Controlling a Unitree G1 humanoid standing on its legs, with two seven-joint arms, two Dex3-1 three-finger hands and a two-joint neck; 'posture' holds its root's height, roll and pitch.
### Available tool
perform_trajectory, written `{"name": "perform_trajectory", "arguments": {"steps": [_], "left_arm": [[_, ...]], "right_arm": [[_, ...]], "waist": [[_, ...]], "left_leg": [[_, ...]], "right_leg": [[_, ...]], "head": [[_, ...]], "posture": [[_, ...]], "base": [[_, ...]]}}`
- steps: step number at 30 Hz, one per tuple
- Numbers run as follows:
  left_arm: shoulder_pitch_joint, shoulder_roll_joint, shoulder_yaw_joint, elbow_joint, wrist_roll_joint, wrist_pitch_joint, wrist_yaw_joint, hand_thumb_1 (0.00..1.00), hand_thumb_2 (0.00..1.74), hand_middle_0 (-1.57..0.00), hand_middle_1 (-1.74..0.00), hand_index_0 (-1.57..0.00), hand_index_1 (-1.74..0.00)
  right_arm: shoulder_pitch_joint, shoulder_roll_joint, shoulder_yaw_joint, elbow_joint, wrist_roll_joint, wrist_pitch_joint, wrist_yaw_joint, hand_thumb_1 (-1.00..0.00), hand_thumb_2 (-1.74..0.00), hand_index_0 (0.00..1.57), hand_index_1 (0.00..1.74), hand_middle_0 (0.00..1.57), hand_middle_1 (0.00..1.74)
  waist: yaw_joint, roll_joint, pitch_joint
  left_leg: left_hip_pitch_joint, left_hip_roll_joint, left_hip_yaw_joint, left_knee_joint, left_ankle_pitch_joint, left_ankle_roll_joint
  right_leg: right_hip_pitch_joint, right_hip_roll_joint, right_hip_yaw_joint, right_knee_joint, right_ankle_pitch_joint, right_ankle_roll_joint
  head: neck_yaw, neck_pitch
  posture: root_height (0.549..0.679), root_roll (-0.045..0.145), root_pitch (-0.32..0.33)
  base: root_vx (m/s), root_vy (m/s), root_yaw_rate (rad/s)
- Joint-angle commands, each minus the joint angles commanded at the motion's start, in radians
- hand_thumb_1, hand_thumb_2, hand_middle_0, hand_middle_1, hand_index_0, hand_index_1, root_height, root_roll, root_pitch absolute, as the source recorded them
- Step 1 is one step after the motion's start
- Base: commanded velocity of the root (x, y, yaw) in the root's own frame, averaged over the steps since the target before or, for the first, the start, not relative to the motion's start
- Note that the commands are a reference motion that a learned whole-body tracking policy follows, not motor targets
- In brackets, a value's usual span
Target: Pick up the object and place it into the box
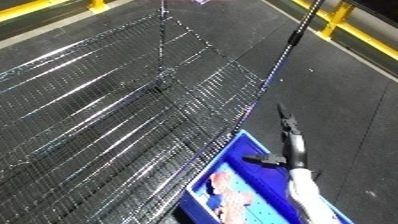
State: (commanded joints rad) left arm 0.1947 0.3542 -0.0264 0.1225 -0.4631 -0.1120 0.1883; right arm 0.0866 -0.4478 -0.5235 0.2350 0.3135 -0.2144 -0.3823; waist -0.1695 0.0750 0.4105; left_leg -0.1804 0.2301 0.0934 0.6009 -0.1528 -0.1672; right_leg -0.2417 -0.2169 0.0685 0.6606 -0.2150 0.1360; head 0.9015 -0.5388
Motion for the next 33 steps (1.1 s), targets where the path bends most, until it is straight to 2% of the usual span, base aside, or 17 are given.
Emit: {"name": "perform_trajectory", "arguments": {"steps": [5,8,15,24,29,33], "left_arm": [[0.002,-0.006,-0.002,-0.005,0.006,0.006,0.001,1.00,1.74,-1.57,-1.74,-1.57,-1.74],[0.003,-0.004,-0.004,-0.015,0.012,0.009,0.002,1.00,1.74,-1.57,-1.74,-1.57,-1.74],[0.013,-0.007,0.001,-0.026,0.016,0.025,0.009,1.00,1.74,-1.57,-1.74,-1.57,-1.74],[-0.021,-0.006,-0.006,-0.032,0.021,0.022,0.025,1.00,1.74,-1.57,-1.74,-1.57,-1.74],[-0.034,-0.006,-0.001,-0.044,0.034,0.021,0.037,1.00,1.74,-1.57,-1.74,-1.57,-1.74],[-0.042,-0.005,0.001,-0.054,0.040,0.020,0.044,1.00,1.74,-1.57,-1.74,-1.57,-1.74]], "right_arm": [[-0.046,0.032,0.077,-0.064,0.018,-0.004,0.028,0.00,0.00,0.00,0.00,0.00,0.00],[-0.073,0.050,0.120,-0.095,0.046,-0.010,0.050,0.00,0.00,0.00,0.00,0.00,0.00],[-0.119,0.073,0.217,-0.147,0.054,0.004,0.086,0.00,0.00,0.00,0.00,0.00,0.00],[-0.152,0.082,0.328,-0.166,0.018,0.028,0.108,0.00,0.00,0.00,0.00,0.00,0.00],[-0.162,0.092,0.360,-0.162,0.016,0.030,0.115,0.00,0.00,0.00,0.00,0.00,0.00],[-0.173,0.099,0.389,-0.157,0.018,0.032,0.121,0.00,0.00,0.00,0.00,0.00,0.00]], "waist": [[0.035,-0.004,0.003],[0.056,-0.007,0.005],[0.105,-0.018,0.011],[0.148,-0.040,0.010],[0.163,-0.051,0.013],[0.171,-0.057,0.017]], "left_leg": [[-0.004,-0.003,-0.011,-0.006,0.010,-0.0004],[-0.010,-0.005,-0.020,-0.009,0.016,-0.0006],[-0.027,-0.016,-0.046,-0.018,0.030,0.0005],[-0.039,-0.025,-0.070,-0.048,0.047,0.0018],[-0.041,-0.027,-0.078,-0.051,0.048,0.0034],[-0.040,-0.027,-0.080,-0.046,0.043,0.0046]], "right_leg": [[0.005,0.0002,-0.012,0.008,-0.007,0.0012],[0.006,-0.0002,-0.017,0.015,-0.012,0.0020],[0.009,-0.0041,-0.032,0.022,-0.021,0.0032],[0.017,-0.0092,-0.053,0.007,-0.018,0.0054],[0.019,-0.0089,-0.060,0.008,-0.018,0.0045],[0.020,-0.0092,-0.061,0.013,-0.022,0.0053]], "head": [[-0.108,0.006],[-0.202,0.029],[-0.381,0.011],[-0.549,-0.007],[-0.611,-0.018],[-0.649,-0.001]], "posture": [[0.640,0.060,-0.181],[0.639,0.057,-0.181],[0.638,0.049,-0.178],[0.640,0.041,-0.164],[0.640,0.039,-0.163],[0.640,0.039,-0.163]], "base": [[0.006,-0.011,0.154],[0.009,0.000,0.169],[0.005,0.010,0.163],[0.014,0.007,0.109],[0.011,0.003,0.039],[0.009,0.014,0.002]]}}
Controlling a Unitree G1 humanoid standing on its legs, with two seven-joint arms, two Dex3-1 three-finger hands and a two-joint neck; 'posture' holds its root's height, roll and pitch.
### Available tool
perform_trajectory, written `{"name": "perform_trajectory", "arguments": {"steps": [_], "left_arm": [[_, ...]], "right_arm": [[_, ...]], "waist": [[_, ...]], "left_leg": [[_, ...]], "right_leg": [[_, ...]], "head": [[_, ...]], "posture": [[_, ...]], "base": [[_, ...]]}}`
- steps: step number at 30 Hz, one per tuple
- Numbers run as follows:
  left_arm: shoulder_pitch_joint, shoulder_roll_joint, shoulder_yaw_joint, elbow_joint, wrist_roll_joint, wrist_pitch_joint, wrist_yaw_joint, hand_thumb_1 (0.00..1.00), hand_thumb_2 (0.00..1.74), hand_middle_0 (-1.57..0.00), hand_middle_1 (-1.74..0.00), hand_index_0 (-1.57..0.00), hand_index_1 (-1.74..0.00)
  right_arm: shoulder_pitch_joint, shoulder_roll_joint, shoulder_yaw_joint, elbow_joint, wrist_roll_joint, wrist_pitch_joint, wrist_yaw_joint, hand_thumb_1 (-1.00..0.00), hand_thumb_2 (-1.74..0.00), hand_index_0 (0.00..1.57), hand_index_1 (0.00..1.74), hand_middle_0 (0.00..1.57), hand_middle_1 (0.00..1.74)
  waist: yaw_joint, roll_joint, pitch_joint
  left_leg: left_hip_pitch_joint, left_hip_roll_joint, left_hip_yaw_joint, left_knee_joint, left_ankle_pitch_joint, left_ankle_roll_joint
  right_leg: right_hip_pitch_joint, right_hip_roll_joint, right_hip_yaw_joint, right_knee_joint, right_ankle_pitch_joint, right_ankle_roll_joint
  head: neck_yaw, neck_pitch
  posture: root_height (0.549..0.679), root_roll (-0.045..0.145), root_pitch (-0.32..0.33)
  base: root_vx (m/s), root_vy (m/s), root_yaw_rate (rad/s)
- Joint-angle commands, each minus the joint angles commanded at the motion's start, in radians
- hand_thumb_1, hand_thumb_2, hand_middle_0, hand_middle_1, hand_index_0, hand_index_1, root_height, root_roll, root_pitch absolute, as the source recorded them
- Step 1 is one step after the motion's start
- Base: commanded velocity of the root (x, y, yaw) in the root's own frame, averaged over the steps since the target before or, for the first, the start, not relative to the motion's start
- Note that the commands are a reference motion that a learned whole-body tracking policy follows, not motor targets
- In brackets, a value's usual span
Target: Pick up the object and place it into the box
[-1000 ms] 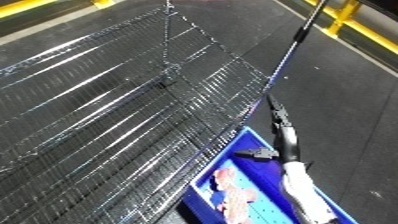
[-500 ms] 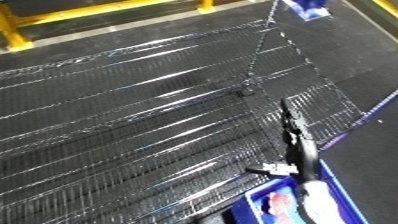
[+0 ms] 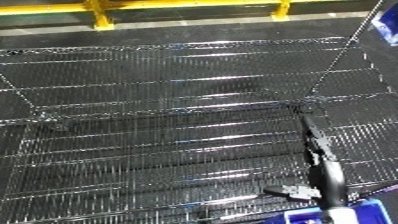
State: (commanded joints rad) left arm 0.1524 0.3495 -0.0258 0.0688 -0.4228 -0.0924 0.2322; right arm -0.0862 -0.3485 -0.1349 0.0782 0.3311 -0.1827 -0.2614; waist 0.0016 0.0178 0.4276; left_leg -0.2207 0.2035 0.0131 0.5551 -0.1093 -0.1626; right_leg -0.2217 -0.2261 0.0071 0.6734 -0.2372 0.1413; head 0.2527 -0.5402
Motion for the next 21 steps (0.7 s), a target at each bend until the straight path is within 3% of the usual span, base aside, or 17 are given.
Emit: {"name": "perform_trajectory", "arguments": {"steps": [3,12,21], "left_arm": [[-0.007,0.001,0.002,-0.003,0.002,-0.002,0.004,1.00,1.74,-1.57,-1.74,-1.57,-1.74],[-0.032,0.003,0.010,0.004,0.038,-0.001,0.001,1.00,1.74,-1.57,-1.74,-1.57,-1.74],[-0.022,-0.012,0.023,-0.007,0.035,-0.002,-0.003,1.00,1.74,-1.57,-1.74,-1.57,-1.74]], "right_arm": [[-0.005,0.001,0.014,0.001,0.004,0.000,0.004,0.00,0.00,0.00,0.00,0.00,0.00],[0.008,-0.004,0.042,0.003,-0.019,0.008,0.034,0.00,0.00,0.00,0.00,0.00,0.00],[0.030,-0.006,0.052,-0.014,-0.035,0.017,0.054,0.00,0.00,0.00,0.00,0.00,0.00]], "waist": [[0.004,-0.002,0.000],[0.007,0.002,-0.007],[0.011,0.001,-0.006]], "left_leg": [[0.002,0.000,0.000,0.000,-0.003,0.0011],[0.017,-0.005,0.004,-0.003,-0.010,0.0041],[0.017,-0.005,0.006,0.003,-0.014,0.0035]], "right_leg": [[0.000,-0.0004,0.000,0.001,-0.003,0.0008],[0.004,-0.0068,0.001,0.006,-0.009,0.0044],[0.000,-0.0076,0.003,0.009,-0.013,0.0062]], "head": [[-0.057,-0.035],[-0.126,-0.031],[-0.135,-0.051]], "posture": [[0.640,0.038,-0.162],[0.639,0.042,-0.167],[0.638,0.044,-0.169]], "base": [[0.011,0.020,-0.009],[0.012,0.010,-0.004],[0.010,0.014,-0.013]]}}
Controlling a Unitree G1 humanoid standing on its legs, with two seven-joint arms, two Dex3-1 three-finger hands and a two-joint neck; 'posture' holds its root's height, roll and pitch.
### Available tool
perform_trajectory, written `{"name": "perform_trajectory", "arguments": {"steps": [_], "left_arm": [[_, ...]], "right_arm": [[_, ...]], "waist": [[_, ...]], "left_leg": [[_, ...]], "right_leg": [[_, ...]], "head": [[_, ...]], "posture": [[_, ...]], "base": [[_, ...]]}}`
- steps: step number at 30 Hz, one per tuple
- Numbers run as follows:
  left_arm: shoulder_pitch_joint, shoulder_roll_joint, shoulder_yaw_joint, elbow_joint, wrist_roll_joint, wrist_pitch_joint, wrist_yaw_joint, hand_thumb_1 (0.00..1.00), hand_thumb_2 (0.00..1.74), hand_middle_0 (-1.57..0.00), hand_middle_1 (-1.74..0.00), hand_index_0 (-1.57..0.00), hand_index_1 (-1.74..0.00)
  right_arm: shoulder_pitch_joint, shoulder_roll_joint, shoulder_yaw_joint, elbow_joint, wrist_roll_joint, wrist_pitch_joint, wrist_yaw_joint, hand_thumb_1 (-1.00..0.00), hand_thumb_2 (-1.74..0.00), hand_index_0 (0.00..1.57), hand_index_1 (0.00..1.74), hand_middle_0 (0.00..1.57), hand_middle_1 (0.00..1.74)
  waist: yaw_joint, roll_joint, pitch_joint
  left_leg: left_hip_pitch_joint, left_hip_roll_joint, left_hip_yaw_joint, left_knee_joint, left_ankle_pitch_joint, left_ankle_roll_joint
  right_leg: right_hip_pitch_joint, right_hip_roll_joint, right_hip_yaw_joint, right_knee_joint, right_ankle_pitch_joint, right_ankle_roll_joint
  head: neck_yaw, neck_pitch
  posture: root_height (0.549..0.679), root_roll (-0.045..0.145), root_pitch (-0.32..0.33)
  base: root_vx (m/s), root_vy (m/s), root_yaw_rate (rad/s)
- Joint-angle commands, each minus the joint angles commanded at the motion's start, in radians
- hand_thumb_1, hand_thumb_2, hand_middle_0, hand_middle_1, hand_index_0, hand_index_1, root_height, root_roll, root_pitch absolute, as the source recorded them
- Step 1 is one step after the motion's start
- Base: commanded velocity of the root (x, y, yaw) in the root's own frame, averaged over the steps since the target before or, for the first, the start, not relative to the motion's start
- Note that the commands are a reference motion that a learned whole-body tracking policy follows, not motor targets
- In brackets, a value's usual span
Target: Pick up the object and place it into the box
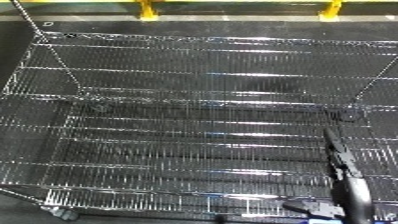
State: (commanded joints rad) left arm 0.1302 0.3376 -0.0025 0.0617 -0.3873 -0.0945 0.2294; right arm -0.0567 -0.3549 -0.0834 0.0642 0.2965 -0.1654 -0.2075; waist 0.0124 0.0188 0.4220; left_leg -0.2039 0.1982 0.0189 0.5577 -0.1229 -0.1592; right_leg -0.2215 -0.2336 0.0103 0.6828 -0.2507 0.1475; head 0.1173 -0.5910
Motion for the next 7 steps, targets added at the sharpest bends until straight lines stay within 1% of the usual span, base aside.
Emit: {"name": "perform_trajectory", "arguments": {"steps": [4,7], "left_arm": [[0.004,-0.002,-0.002,0.003,0.000,0.001,-0.002,1.00,1.74,-1.57,-1.74,-1.57,-1.74],[0.004,-0.004,-0.003,0.003,0.001,0.001,-0.001,1.00,1.74,-1.57,-1.74,-1.57,-1.74]], "right_arm": [[0.000,-0.003,0.001,0.003,-0.006,0.001,-0.003,0.00,0.00,0.00,0.00,0.00,0.00],[0.001,-0.002,0.001,0.005,-0.008,0.000,-0.003,0.00,0.00,0.00,0.00,0.00,0.00]], "waist": [[0.002,-0.003,-0.002],[0.002,-0.004,0.000]], "left_leg": [[0.003,0.001,0.000,-0.004,0.000,0.0005],[0.002,0.002,-0.001,-0.003,0.000,0.0008]], "right_leg": [[0.003,0.0004,-0.001,-0.004,0.001,0.0005],[0.002,0.0014,-0.001,-0.003,0.000,0.0004]], "head": [[-0.002,-0.011],[0.001,-0.012]], "posture": [[0.639,0.043,-0.169],[0.638,0.043,-0.169]], "base": [[0.002,0.006,-0.017],[-0.003,0.008,-0.012]]}}
